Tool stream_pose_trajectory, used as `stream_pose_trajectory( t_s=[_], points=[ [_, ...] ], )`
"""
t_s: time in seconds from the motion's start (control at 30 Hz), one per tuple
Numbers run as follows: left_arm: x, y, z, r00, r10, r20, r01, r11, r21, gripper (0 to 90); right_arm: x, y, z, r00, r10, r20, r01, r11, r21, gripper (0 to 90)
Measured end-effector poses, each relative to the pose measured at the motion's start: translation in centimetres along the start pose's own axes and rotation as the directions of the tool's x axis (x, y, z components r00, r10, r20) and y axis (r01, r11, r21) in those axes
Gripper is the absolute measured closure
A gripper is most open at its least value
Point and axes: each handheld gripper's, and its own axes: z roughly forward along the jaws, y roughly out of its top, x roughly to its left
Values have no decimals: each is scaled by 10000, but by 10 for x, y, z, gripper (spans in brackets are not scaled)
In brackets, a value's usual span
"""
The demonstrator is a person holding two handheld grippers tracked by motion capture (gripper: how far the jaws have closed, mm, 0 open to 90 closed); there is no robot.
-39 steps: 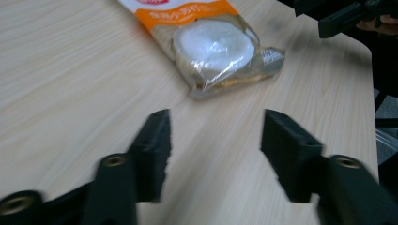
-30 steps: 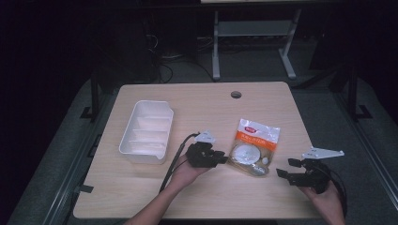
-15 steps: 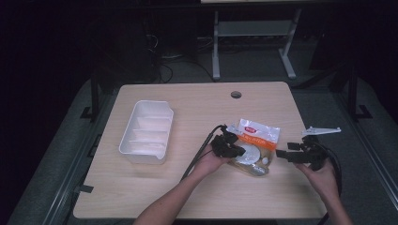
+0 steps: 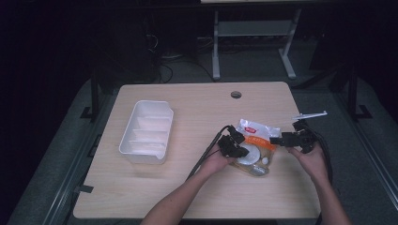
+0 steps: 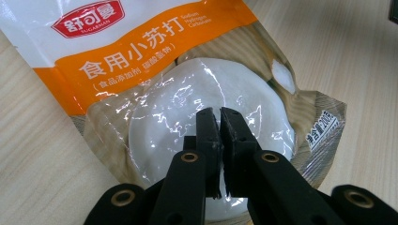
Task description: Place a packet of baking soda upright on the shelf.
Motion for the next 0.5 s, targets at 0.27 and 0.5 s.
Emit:
stream_pose_trajectory(
  t_s=[0.27, 0.5],
  points=[
    [-1, -5, 1, 9999, -115, -81, 113, 9995, -304, 869, -16, -5, 12, 9972, 748, 3, -748, 9971, 136, 317],
    [-3, -5, 1, 9997, 4, -239, -10, 9996, -276, 868, -16, -8, 24, 9964, 815, -246, -802, 9955, 504, 385]
  ],
)
